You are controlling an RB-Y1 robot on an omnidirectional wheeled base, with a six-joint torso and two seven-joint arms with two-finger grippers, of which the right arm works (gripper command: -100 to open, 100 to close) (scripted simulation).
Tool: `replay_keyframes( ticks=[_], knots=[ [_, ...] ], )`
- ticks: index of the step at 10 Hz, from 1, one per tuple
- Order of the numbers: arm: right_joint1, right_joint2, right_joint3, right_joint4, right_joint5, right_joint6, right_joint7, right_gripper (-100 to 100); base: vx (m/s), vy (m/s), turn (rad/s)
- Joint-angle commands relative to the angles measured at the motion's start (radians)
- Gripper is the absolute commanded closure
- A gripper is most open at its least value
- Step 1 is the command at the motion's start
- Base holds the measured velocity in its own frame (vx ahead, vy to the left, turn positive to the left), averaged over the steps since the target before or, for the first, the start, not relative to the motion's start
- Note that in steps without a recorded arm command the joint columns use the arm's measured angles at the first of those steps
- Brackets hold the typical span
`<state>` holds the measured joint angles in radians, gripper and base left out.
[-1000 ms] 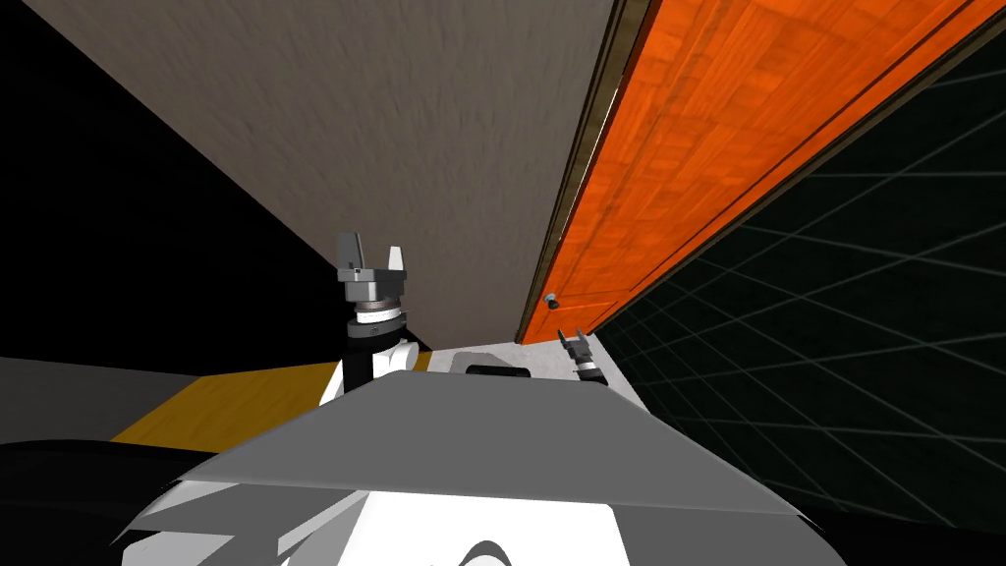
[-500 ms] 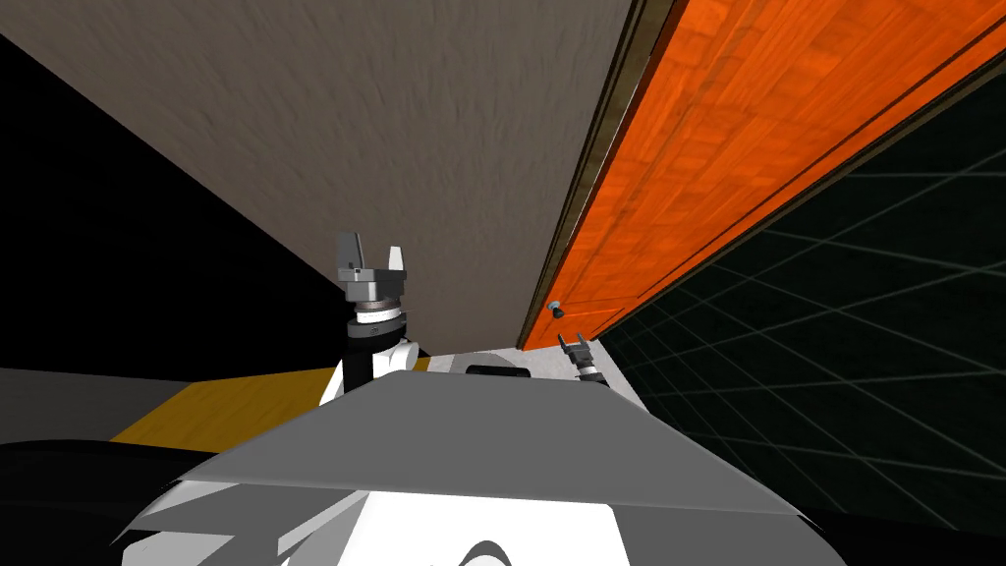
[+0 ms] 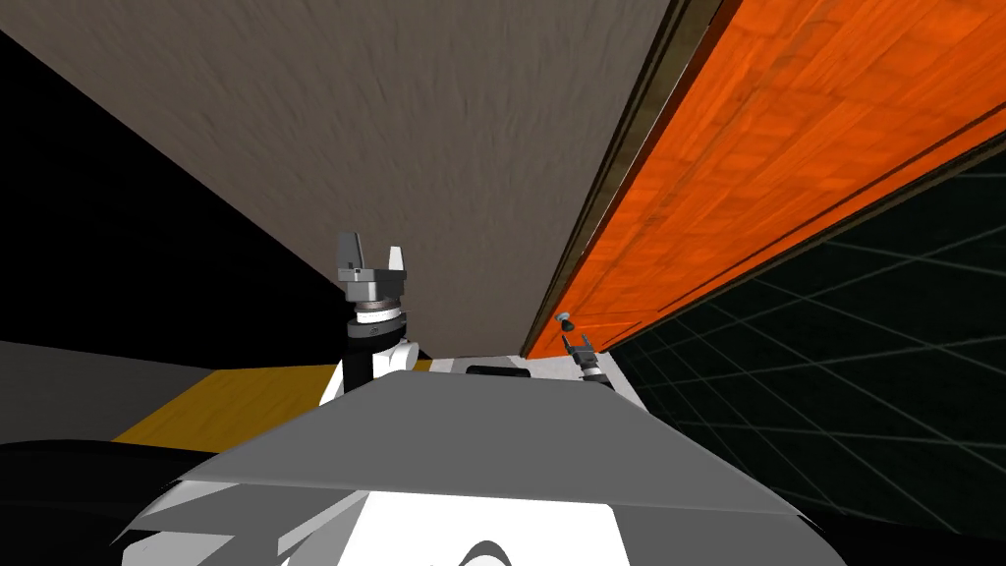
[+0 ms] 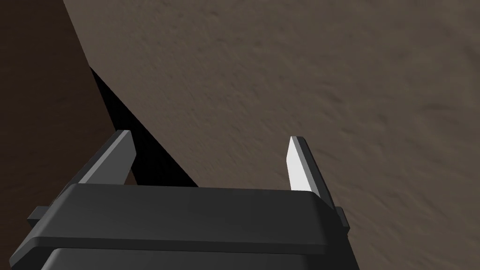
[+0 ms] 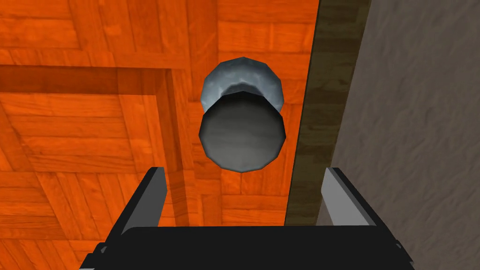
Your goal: Pull the door open
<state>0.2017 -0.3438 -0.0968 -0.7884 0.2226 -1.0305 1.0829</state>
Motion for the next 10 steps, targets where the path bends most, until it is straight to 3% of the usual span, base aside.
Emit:
replay_keyframes(
  ticks=[1,3,4,9,10],
  knots=[
    [-0.009,-0.003,-0.017,0.023,-0.011,-0.003,0.003,-100,0.191,0.038,0.167],
    [-0.012,-0.004,-0.021,0.033,-0.014,-0.007,0.004,-100,0.138,0.033,0.116],
    [-0.012,-0.004,-0.021,0.033,-0.014,-0.007,0.004,100,-0.007,-0.007,-0.041],
    [-0.012,-0.004,-0.021,0.033,-0.014,-0.007,0.004,100,-0.016,-0.006,0.002],
    [-0.015,-0.005,-0.018,0.036,-0.025,-0.003,-0.026,100,-0.042,-0.022,0.067]
  ],
)
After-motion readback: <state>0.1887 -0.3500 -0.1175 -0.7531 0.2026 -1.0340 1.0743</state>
